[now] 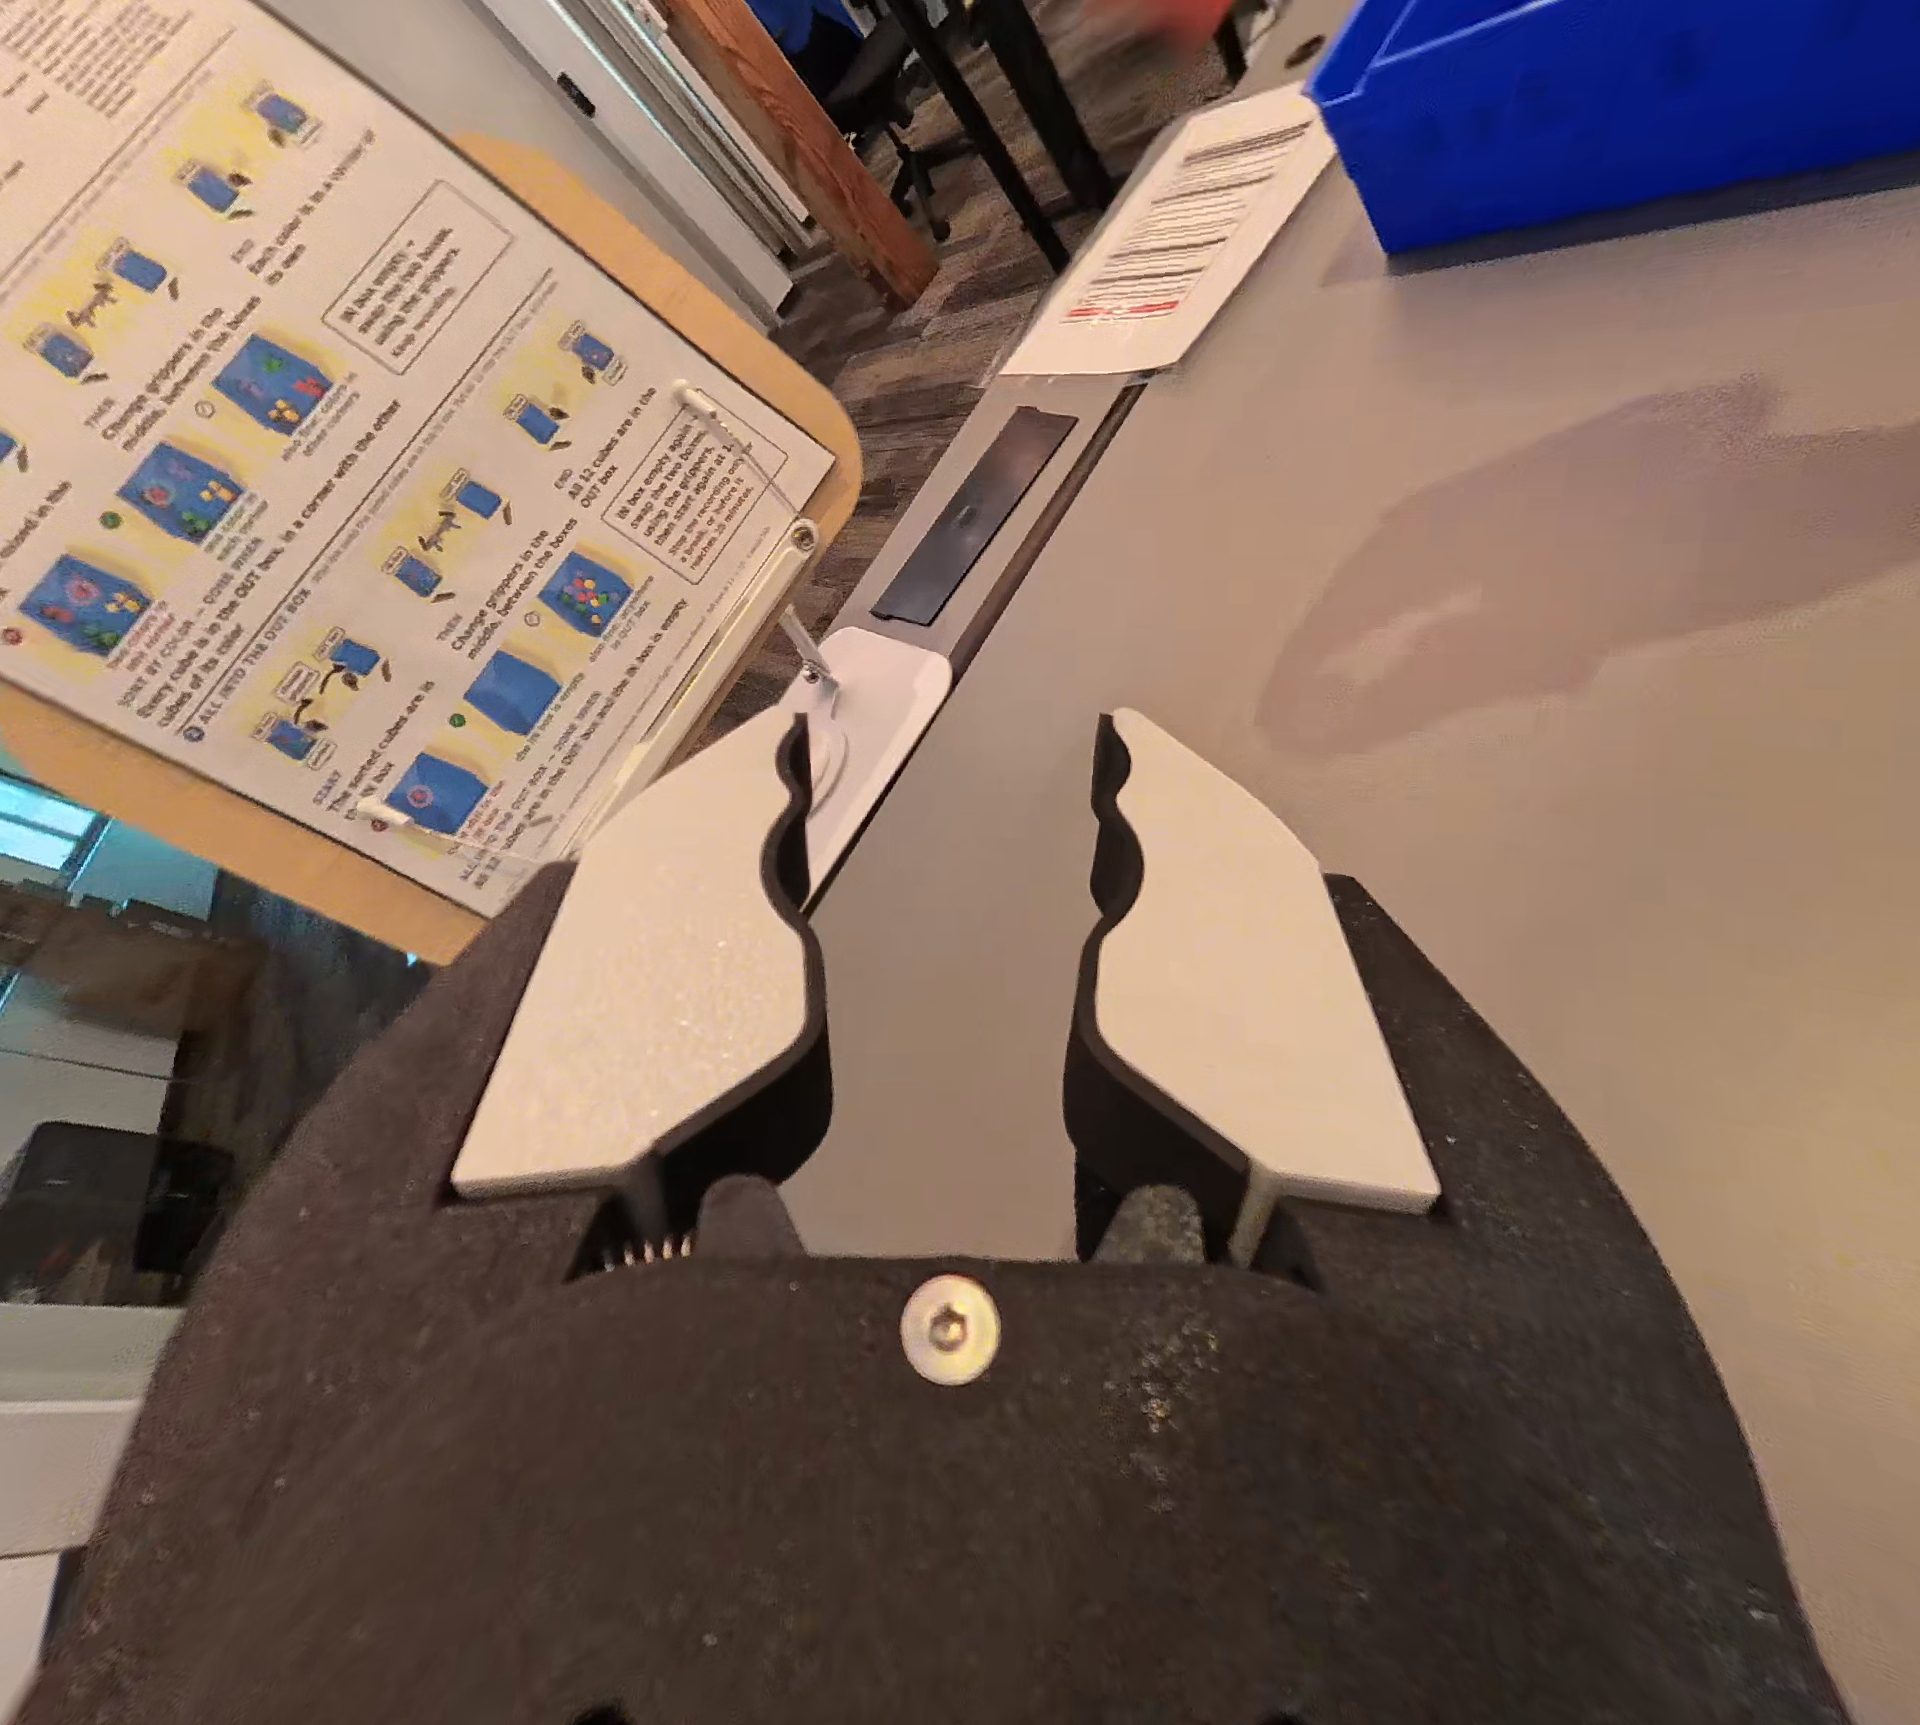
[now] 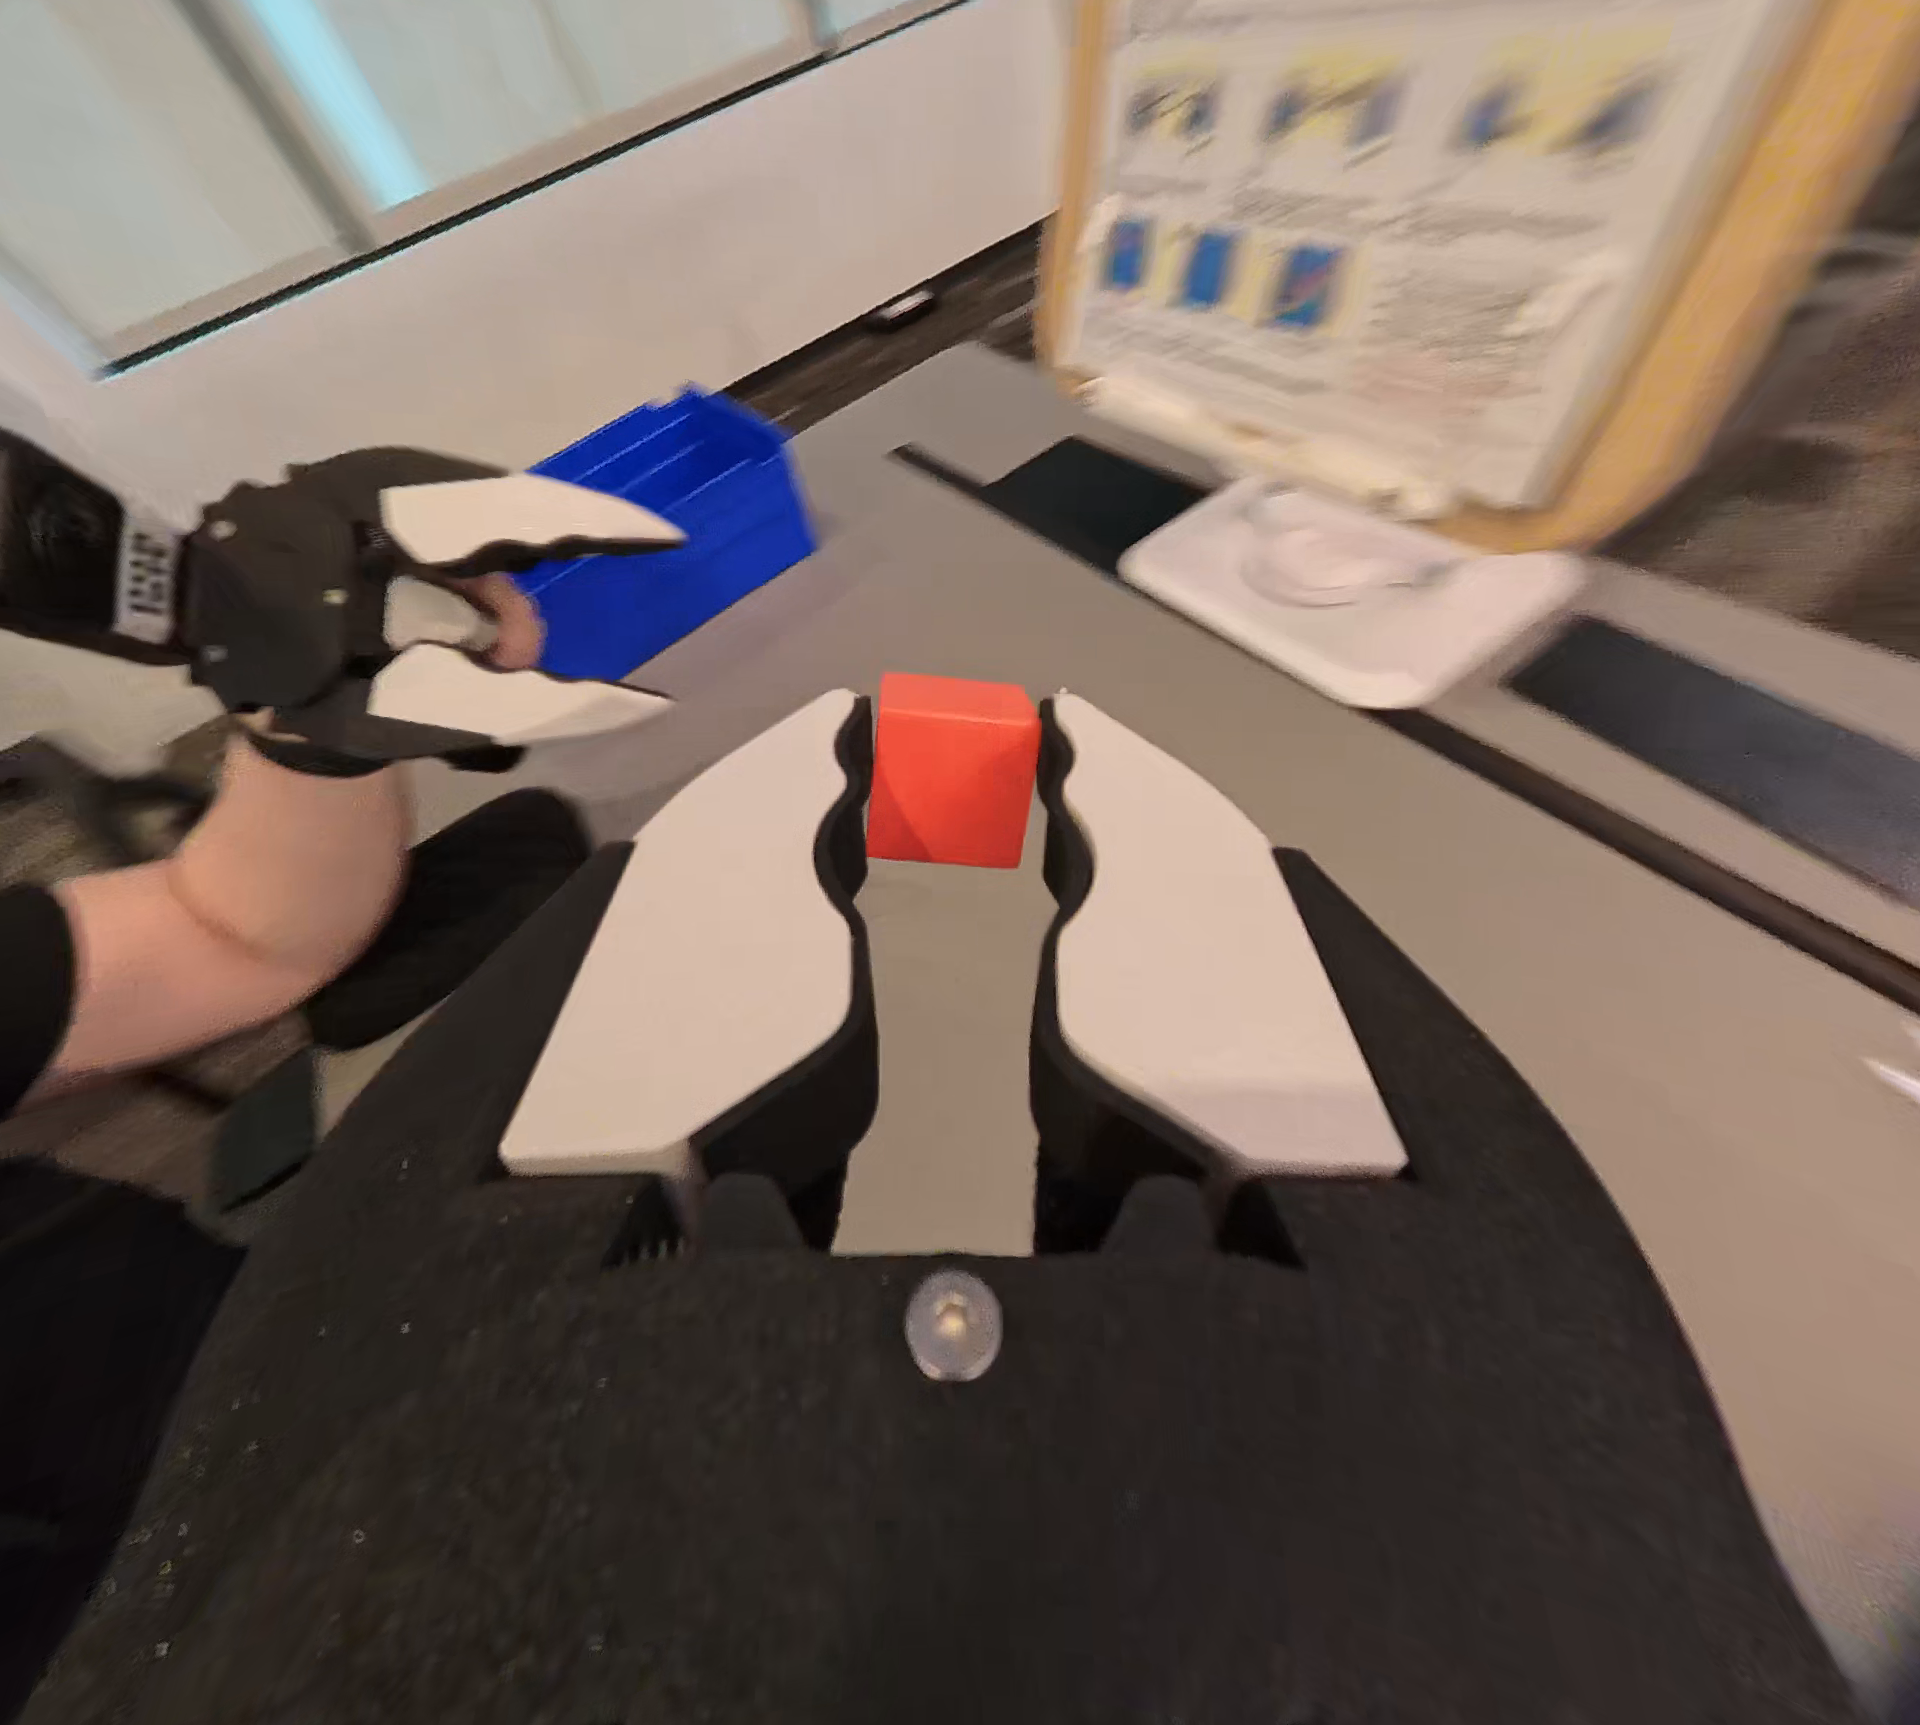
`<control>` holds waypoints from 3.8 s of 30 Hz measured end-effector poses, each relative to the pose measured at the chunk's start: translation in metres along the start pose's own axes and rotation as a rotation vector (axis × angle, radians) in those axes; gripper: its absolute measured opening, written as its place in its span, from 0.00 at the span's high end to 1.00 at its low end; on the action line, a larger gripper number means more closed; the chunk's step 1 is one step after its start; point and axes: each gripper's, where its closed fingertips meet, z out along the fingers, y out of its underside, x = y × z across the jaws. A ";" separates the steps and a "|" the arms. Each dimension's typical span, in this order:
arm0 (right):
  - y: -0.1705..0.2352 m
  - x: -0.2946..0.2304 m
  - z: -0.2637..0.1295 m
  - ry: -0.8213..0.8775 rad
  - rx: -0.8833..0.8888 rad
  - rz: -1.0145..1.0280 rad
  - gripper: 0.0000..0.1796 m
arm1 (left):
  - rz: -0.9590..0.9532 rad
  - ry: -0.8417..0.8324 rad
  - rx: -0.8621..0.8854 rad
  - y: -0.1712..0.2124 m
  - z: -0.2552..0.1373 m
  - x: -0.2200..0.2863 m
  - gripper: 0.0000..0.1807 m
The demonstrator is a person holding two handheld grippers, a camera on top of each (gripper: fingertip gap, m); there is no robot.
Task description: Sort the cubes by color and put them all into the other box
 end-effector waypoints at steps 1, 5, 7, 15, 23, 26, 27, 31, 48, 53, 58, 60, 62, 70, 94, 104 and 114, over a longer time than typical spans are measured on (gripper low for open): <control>-0.007 0.018 -0.030 0.089 0.037 0.000 0.84 | -0.002 -0.017 0.000 0.000 -0.002 -0.006 0.72; 0.006 0.132 -0.135 0.504 -0.058 0.069 0.84 | -0.025 -0.054 0.000 0.001 -0.006 -0.023 0.74; 0.035 0.196 -0.168 0.632 -0.194 0.147 0.84 | -0.028 -0.059 -0.002 0.002 -0.005 -0.025 0.75; 0.187 0.324 -0.204 0.841 -0.783 0.199 0.83 | 0.044 -0.051 -0.060 0.012 0.003 -0.015 0.76; 0.230 0.351 -0.201 0.854 -0.901 0.269 0.83 | 0.049 -0.065 -0.071 0.020 0.004 -0.016 0.78; 0.230 0.357 -0.205 0.891 -0.876 0.258 0.84 | 0.042 -0.060 -0.079 0.023 0.007 -0.016 0.78; 0.229 0.358 -0.206 0.902 -0.872 0.249 0.83 | 0.038 -0.055 -0.083 0.024 0.009 -0.015 0.78; 0.223 0.351 -0.209 0.888 -0.860 0.216 0.78 | 0.052 -0.049 -0.099 0.027 0.012 -0.012 0.78; 0.221 0.364 -0.215 0.951 -0.948 0.008 0.94 | 0.059 -0.031 -0.128 0.033 0.019 -0.006 0.78; 0.222 0.371 -0.224 0.998 -0.954 0.056 0.94 | 0.072 -0.023 -0.140 0.036 0.020 -0.003 0.78; 0.187 0.354 -0.210 0.977 -0.775 0.054 0.94 | 0.066 -0.021 -0.136 0.035 0.021 -0.002 0.78; 0.148 0.328 -0.198 0.940 -0.618 0.053 0.91 | 0.054 -0.022 -0.134 0.035 0.021 -0.004 0.78; 0.103 0.286 -0.181 0.861 -0.463 0.050 0.89 | 0.050 -0.028 -0.141 0.037 0.022 -0.006 0.78; -0.010 0.051 -0.067 0.171 -0.059 -0.002 0.84 | 0.019 -0.096 -0.199 0.051 0.024 -0.021 0.79; -0.005 0.056 -0.026 0.108 0.055 0.113 0.87 | -0.693 -0.325 -0.957 0.362 -0.174 -0.173 0.77; 0.009 0.073 -0.036 0.165 0.030 0.144 0.87 | -0.889 -0.307 -1.064 0.415 -0.153 -0.168 0.74; 0.014 0.089 -0.048 0.198 0.038 0.181 0.87 | -0.812 -0.294 -1.254 0.440 -0.160 -0.152 0.76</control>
